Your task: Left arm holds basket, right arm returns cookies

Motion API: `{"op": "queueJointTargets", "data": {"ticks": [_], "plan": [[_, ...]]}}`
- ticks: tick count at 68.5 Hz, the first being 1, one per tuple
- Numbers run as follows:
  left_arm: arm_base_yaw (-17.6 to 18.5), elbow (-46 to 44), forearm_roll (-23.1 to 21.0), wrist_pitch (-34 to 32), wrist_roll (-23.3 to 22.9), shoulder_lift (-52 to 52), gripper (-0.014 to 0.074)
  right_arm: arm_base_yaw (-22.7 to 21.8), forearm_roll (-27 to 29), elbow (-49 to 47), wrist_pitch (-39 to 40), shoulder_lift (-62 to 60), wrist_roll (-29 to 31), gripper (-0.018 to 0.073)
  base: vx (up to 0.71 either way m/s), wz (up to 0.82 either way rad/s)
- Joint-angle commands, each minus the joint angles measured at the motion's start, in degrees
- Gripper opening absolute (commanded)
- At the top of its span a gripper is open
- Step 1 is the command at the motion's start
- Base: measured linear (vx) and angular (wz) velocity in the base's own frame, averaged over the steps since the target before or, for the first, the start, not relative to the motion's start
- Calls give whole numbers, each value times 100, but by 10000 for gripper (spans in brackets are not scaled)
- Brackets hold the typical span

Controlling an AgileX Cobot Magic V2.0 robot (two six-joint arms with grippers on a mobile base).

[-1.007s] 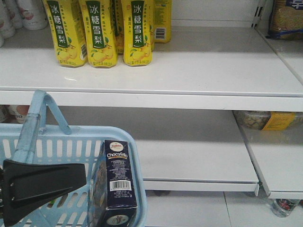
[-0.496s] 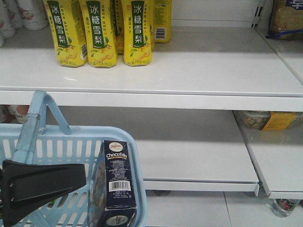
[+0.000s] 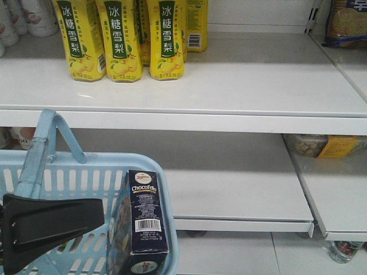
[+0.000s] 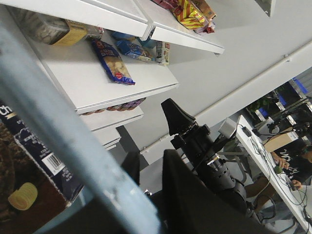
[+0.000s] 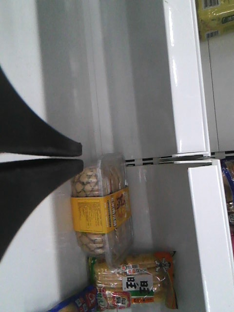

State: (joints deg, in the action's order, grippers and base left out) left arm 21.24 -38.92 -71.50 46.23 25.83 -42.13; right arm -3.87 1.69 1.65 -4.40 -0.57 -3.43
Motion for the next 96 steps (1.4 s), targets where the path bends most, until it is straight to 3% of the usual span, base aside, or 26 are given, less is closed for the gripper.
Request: {"op": "queueJointTargets", "data": {"ticks": [1,16,35,42,51,57,63,76,79,96], "plan": [[32,-175,-451,-171,89,35,-6,-25,-26,-119,738,-65,23,-6,0,0],[32,-175,-451,-171,89,35,-6,-25,-169,-1691,243,503,68,-3,0,0],[32,-175,-451,-171,89,35,-6,-25,-401,-4362,-2313,2415,68,-3,0,0],[32,-175,-451,-171,89,35,-6,-25,-478,-4833,-2822,2863,68,-2,0,0],[32,-175,-451,-171,89,35,-6,-25,-491,-4930,-2832,3038,68,16,0,0],[32,-175,-451,-171,89,35,-6,-25,-491,-4930,-2832,3038,68,81,0,0],[32,-175,-451,-171,89,35,-6,-25,-491,-4930,-2849,3038,68,205,0,0],[32,-175,-451,-171,89,35,-6,-25,-650,-4930,-3051,3038,73,662,0,0],[32,-175,-451,-171,89,35,-6,-25,-700,-4930,-3057,3038,73,734,0,0],[32,-175,-451,-171,89,35,-6,-25,-634,-4930,-2938,3038,24,704,0,0]]}}
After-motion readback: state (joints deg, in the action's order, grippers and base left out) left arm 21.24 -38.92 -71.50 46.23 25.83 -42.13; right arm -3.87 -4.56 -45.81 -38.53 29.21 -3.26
